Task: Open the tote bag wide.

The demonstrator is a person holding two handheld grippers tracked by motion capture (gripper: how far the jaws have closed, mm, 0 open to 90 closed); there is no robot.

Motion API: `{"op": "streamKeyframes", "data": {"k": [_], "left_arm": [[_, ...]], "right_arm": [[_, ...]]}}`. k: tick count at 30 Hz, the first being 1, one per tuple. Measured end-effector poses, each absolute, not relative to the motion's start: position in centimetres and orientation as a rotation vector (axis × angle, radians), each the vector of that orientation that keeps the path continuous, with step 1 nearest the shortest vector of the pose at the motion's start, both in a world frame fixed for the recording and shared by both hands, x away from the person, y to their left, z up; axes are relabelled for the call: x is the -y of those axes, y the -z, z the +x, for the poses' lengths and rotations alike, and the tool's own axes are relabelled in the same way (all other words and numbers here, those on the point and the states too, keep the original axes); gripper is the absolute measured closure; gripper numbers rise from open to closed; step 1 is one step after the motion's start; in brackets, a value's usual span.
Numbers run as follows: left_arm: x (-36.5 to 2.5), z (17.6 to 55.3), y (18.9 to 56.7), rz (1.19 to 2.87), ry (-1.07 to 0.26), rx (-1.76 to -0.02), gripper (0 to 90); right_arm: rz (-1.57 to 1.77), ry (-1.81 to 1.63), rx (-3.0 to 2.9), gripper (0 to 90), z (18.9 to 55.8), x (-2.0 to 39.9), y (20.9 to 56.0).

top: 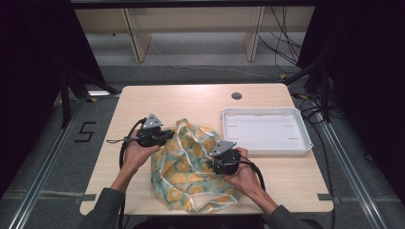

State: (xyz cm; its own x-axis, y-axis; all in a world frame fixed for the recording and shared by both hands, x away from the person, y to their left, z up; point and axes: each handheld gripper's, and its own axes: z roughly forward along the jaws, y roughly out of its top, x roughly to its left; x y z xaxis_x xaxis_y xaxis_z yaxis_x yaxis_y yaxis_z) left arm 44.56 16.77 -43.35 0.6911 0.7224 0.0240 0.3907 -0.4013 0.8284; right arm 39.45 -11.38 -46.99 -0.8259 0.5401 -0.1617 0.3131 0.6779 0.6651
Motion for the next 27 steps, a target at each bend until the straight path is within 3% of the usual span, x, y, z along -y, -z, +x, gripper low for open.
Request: {"op": "streamKeyframes", "data": {"k": [2, 8, 9, 10, 12, 13, 16, 20, 25, 27], "left_arm": [[-16.8, 44.6, 43.4, 2.033, -0.487, -0.850, 85.0], [-17.0, 44.2, 43.2, 2.036, -0.462, -0.857, 77.4], [-17.1, 44.1, 43.1, 2.037, -0.454, -0.854, 74.4], [-17.2, 43.8, 42.9, 2.045, -0.448, -0.847, 65.0], [-17.5, 42.8, 42.3, 2.064, -0.490, -0.864, 60.6], [-17.7, 42.0, 41.9, 2.080, -0.495, -0.862, 51.4], [-17.8, 39.7, 40.8, 2.085, -0.510, -0.838, 44.9], [-16.5, 37.0, 40.3, 2.155, -0.567, -0.748, 40.4], [-12.5, 36.8, 43.5, 2.312, -0.645, -0.639, 30.0], [-12.1, 37.1, 43.9, 2.332, -0.686, -0.633, 33.3]], "right_arm": [[0.641, -0.926, -2.538, 90.0, 39.4, 11.7, 46.8], [0.635, -0.993, -2.548, 90.0, 39.4, 12.1, 45.9], [0.620, -1.028, -2.551, 90.0, 39.5, 12.3, 45.5], [0.642, -1.088, -2.537, 90.0, 39.7, 12.6, 44.4], [0.648, -1.132, -2.527, 90.0, 39.9, 12.8, 43.9], [0.653, -1.187, -2.505, 90.0, 40.4, 13.0, 42.7], [0.650, -1.218, -2.504, 90.0, 40.8, 13.0, 41.8], [0.652, -1.293, -2.465, 90.0, 41.8, 12.7, 40.5], [0.665, -1.379, -2.430, 90.0, 42.9, 12.4, 39.2], [0.673, -1.394, -2.436, 90.0, 43.0, 12.3, 39.1]]}}
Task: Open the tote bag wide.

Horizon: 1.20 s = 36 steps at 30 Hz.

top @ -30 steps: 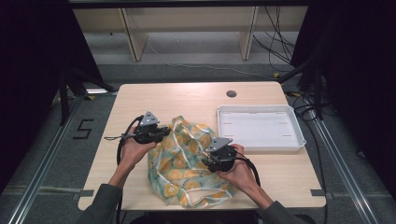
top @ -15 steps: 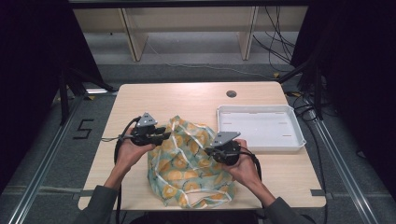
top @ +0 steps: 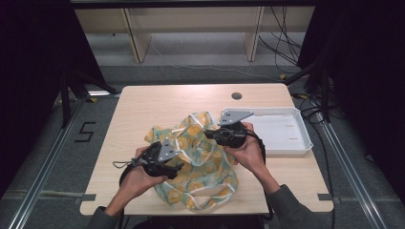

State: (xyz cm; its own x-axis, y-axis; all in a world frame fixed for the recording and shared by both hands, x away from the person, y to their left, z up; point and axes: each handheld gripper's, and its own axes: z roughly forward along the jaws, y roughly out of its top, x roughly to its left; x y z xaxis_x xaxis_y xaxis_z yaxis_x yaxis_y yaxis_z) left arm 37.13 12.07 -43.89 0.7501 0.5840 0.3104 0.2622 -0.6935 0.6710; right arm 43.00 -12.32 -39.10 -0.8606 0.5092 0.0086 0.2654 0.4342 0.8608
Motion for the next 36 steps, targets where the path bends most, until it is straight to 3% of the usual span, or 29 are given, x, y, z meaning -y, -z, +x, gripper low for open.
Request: {"op": "streamKeyframes", "data": {"k": [1, 5, 8, 13, 17, 20, 26, 28, 30, 31, 32, 33, 34, 36], "left_arm": [[-11.7, 37.5, 44.2, 2.347, -0.713, -0.612, 33.3], [-11.0, 38.3, 44.2, 2.332, -0.716, -0.523, 72.7], [-11.7, 38.9, 42.3, 2.276, -0.716, -0.530, 88.8], [-13.3, 40.6, 39.7, 2.112, -0.628, -0.633, 89.2], [-14.5, 43.0, 37.9, 2.027, -0.603, -0.718, 89.2], [-15.0, 44.5, 37.2, 2.001, -0.608, -0.773, 89.2], [-15.2, 46.4, 37.3, 1.946, -0.564, -0.839, 89.0], [-15.3, 46.7, 37.3, 1.960, -0.567, -0.841, 89.0], [-15.4, 46.8, 37.5, 1.936, -0.561, -0.858, 89.0], [-15.5, 46.9, 37.5, 1.933, -0.559, -0.859, 89.0], [-15.9, 47.0, 37.6, 1.944, -0.564, -0.857, 88.9], [-15.9, 47.0, 37.6, 1.944, -0.564, -0.857, 88.8], [-16.1, 47.1, 37.8, 1.929, -0.560, -0.868, 88.8], [-16.6, 47.2, 38.2, 1.925, -0.563, -0.882, 88.8]], "right_arm": [[0.659, -1.398, -2.421, 90.0, 43.2, 12.3, 39.0], [0.696, -1.407, -2.439, 90.0, 43.7, 12.5, 38.7], [0.685, -1.407, -2.420, 90.0, 44.6, 12.5, 39.2], [0.714, -1.345, -2.460, 90.0, 45.0, 12.8, 39.8], [0.712, -1.288, -2.465, 70.2, 44.8, 13.3, 39.9], [0.686, -1.270, -2.440, 49.4, 43.4, 14.2, 39.2], [0.608, -1.221, -2.459, 36.8, 41.0, 14.7, 39.3], [0.592, -1.174, -2.459, 36.3, 41.1, 14.5, 39.7], [0.618, -1.079, -2.468, 40.9, 41.5, 14.1, 40.8], [0.607, -1.045, -2.477, 49.2, 41.9, 14.0, 41.3], [0.607, -0.975, -2.500, 72.3, 42.4, 13.7, 42.0], [0.607, -0.975, -2.500, 72.3, 42.4, 13.7, 42.0], [0.581, -0.972, -2.499, 89.1, 43.4, 13.5, 42.3], [0.588, -0.980, -2.496, 90.0, 44.3, 13.4, 42.2]]}}
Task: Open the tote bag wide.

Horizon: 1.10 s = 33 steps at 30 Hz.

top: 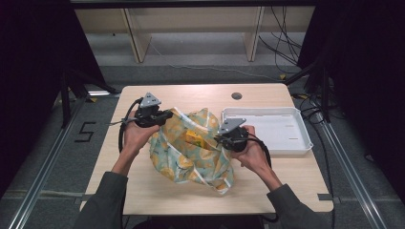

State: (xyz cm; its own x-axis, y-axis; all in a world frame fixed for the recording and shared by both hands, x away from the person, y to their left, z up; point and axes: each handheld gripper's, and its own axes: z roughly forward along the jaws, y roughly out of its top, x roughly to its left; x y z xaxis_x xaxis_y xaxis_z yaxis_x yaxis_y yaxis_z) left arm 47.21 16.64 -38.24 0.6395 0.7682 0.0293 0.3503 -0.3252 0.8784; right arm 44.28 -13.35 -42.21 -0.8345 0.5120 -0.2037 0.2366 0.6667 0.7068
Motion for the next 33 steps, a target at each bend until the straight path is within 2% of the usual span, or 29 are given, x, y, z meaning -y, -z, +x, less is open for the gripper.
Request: {"op": "streamKeyframes", "data": {"k": [7, 10, 21, 24, 27, 28, 29, 30, 32, 33], "left_arm": [[-18.1, 47.9, 40.0, 1.915, -0.555, -0.940, 88.6], [-18.8, 48.3, 41.3, 1.927, -0.541, -0.981, 88.5], [-19.6, 49.0, 46.7, 2.016, -0.456, -1.084, 87.9], [-19.6, 48.9, 47.7, 2.040, -0.431, -1.094, 87.7], [-19.6, 48.6, 48.3, 2.029, -0.412, -1.092, 87.6], [-19.5, 48.5, 48.5, 2.032, -0.410, -1.092, 87.6], [-19.5, 48.5, 48.6, 2.054, -0.414, -1.084, 87.3], [-19.5, 48.4, 48.6, 2.056, -0.417, -1.088, 87.3], [-19.6, 48.3, 48.5, 2.075, -0.427, -1.073, 87.3], [-19.6, 48.2, 48.5, 2.068, -0.428, -1.079, 87.3]], "right_arm": [[0.639, -1.040, -2.379, 90.0, 47.3, 12.9, 41.5], [0.686, -1.060, -2.363, 90.0, 49.3, 12.2, 42.3], [0.735, -0.930, -2.434, 89.1, 50.6, 11.0, 45.2], [0.778, -0.938, -2.450, 82.5, 50.2, 11.2, 45.5], [0.821, -0.926, -2.426, 64.2, 49.7, 11.8, 45.5], [0.821, -0.926, -2.426, 64.2, 49.7, 11.8, 45.5], [0.825, -0.944, -2.441, 55.3, 48.9, 12.5, 44.6], [0.825, -0.944, -2.441, 55.3, 48.9, 12.5, 44.6], [0.895, -0.994, -2.433, 45.5, 47.3, 13.4, 43.4], [0.869, -0.999, -2.450, 44.7, 46.7, 13.9, 43.0]]}}
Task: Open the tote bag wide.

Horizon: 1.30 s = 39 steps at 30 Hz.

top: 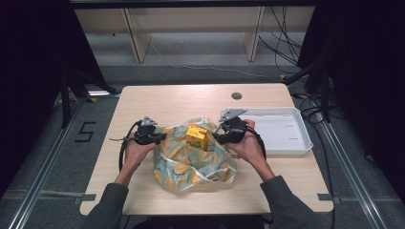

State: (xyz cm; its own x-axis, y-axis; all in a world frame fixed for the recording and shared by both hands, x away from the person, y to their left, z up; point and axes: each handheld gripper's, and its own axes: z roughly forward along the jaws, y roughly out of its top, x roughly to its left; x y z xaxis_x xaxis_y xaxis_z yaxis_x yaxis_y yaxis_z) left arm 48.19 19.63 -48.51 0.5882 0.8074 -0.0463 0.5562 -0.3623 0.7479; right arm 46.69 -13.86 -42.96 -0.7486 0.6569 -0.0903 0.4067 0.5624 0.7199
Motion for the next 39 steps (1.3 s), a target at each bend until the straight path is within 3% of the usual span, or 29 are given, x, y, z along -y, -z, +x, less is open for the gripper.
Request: {"op": "streamKeyframes", "data": {"k": [4, 5, 6, 10, 11, 13, 33, 36, 39], "left_arm": [[-19.7, 48.2, 48.6, 2.074, -0.427, -1.082, 87.3], [-19.8, 48.1, 48.6, 2.075, -0.435, -1.081, 87.3], [-19.8, 48.1, 48.7, 2.077, -0.433, -1.082, 87.3], [-20.0, 48.0, 48.9, 2.095, -0.442, -1.089, 87.3], [-20.0, 48.1, 49.0, 2.088, -0.436, -1.091, 87.3], [-20.0, 48.1, 49.3, 2.102, -0.434, -1.096, 87.3], [-19.6, 47.8, 50.9, 2.159, -0.427, -1.113, 82.6], [-20.2, 47.7, 50.4, 2.148, -0.431, -1.108, 73.9], [-20.8, 47.2, 49.1, 2.114, -0.464, -1.137, 59.5]], "right_arm": [[0.900, -1.026, -2.469, 45.3, 44.4, 14.4, 42.9], [0.880, -1.020, -2.473, 51.8, 43.7, 14.3, 43.5], [0.880, -1.020, -2.473, 51.8, 43.7, 14.3, 43.5], [0.801, -0.992, -2.537, 74.0, 42.9, 13.7, 45.2], [0.741, -0.929, -2.580, 88.0, 42.9, 13.2, 46.0], [0.749, -0.922, -2.587, 89.6, 42.8, 13.0, 46.4], [0.727, -0.762, -2.709, 90.0, 42.4, 12.6, 49.3], [0.745, -0.780, -2.679, 79.6, 42.3, 12.8, 49.1], [0.814, -0.812, -2.616, 62.1, 41.6, 13.0, 47.5]]}}
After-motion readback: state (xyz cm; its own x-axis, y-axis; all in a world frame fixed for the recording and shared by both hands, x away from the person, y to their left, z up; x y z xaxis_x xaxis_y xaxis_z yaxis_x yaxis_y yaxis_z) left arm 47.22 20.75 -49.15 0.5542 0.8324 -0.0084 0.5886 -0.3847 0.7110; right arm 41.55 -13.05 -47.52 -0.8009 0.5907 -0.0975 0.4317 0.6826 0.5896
